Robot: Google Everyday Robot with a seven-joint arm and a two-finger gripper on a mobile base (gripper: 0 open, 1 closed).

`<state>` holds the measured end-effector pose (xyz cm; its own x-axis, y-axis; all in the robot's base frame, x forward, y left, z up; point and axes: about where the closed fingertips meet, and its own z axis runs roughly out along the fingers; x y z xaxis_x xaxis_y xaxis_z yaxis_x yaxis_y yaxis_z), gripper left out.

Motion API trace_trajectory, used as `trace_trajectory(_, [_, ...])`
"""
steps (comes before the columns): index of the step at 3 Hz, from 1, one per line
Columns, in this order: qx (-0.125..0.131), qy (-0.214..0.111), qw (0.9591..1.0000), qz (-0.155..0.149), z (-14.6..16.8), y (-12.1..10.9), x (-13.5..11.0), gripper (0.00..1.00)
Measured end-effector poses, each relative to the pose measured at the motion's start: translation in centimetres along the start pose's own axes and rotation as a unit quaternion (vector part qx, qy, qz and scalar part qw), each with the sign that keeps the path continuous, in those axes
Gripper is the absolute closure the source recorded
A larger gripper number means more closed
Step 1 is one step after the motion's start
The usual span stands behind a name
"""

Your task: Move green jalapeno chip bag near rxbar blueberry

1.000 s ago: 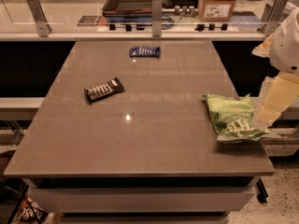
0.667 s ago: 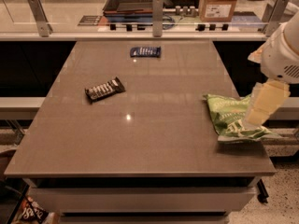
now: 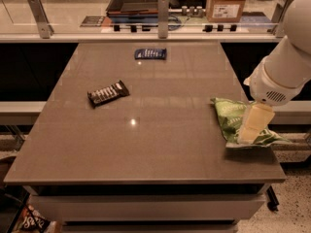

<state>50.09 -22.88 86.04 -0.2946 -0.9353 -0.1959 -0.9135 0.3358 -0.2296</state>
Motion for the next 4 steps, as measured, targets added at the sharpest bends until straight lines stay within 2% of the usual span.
trace_trajectory(1, [-0.017, 0.03, 0.9994, 0.004, 2.4, 0.9, 1.7, 0.0])
trace_trajectory(2, [-0.034, 0.054, 0.998, 0.007, 3.1, 2.3, 3.2, 0.0])
trace_trajectory(3, [-0.033, 0.053, 0.998, 0.006, 3.1, 2.4, 3.1, 0.18])
trace_trajectory(4, [-0.033, 0.054, 0.998, 0.006, 3.1, 2.4, 3.1, 0.41])
